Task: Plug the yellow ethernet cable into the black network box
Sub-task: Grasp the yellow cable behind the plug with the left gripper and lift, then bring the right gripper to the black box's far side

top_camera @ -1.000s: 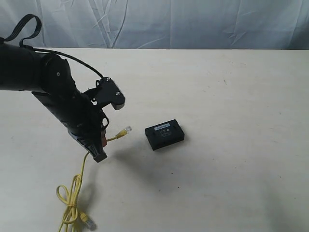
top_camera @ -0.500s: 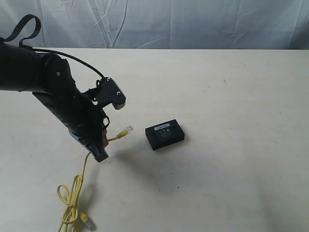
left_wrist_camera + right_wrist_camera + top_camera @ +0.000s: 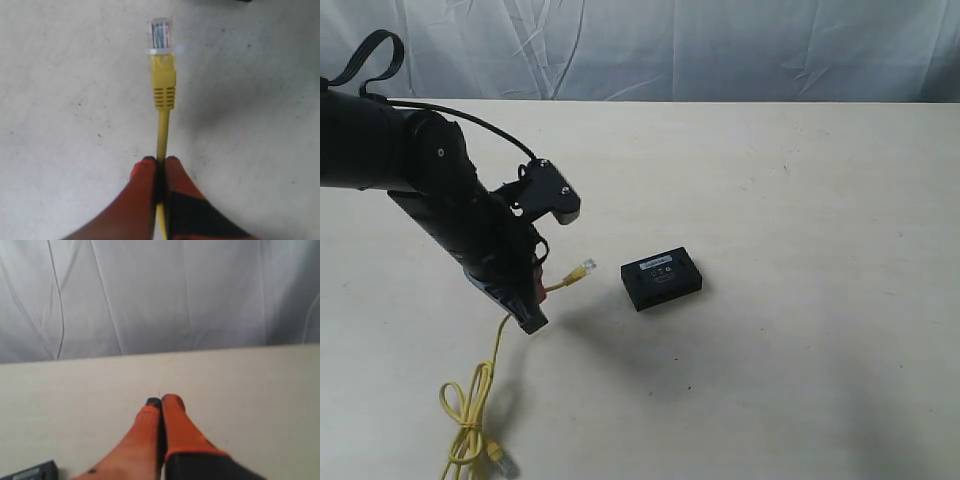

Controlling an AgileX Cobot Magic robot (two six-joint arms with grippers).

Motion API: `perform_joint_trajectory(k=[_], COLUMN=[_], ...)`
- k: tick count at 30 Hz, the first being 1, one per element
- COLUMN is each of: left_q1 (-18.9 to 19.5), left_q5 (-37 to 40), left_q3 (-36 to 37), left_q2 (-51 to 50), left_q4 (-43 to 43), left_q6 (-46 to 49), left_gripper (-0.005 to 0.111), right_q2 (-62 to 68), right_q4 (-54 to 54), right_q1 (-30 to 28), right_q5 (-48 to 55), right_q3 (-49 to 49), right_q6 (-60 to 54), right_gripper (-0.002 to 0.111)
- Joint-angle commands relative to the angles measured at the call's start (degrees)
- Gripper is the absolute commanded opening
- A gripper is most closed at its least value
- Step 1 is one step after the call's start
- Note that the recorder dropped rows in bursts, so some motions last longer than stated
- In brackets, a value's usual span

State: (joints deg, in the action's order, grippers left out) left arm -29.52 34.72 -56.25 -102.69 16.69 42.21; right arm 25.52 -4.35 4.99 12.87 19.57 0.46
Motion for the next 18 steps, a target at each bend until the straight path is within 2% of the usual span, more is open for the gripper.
perform_joint_trajectory(k=[1, 6, 9, 12, 18], left_q1=[0.26, 1.20, 1.68, 1.95, 1.95], left_q5=[-0.40, 0.22, 0.22, 0.26, 0.08], left_q3=[0.21, 0.21, 0.21, 0.21, 0.21], left_q2=[1.19, 2.77, 3.38, 3.38, 3.38], left_q4=[0.47, 0.23, 0.23, 0.04, -0.85], left_q6=[-3.05, -3.05, -3.05, -3.05, -3.05], left_gripper=[0.000, 0.000, 0.000, 0.000, 0.000], right_q2=[18.32, 39.71, 53.04, 65.48, 84.31], right_q4=[-7.75, -20.31, -30.00, -35.00, -39.87], right_q1=[-0.30, 3.28, 8.26, 12.54, 16.51], right_q5=[8.08, 8.38, 10.19, 12.84, 21.41], right_q3=[8.22, 15.24, 21.99, 30.85, 48.83], right_q6=[-1.09, -13.90, -24.25, -31.79, -36.78], right_gripper=[0.000, -0.001, -0.001, -0.001, -0.001])
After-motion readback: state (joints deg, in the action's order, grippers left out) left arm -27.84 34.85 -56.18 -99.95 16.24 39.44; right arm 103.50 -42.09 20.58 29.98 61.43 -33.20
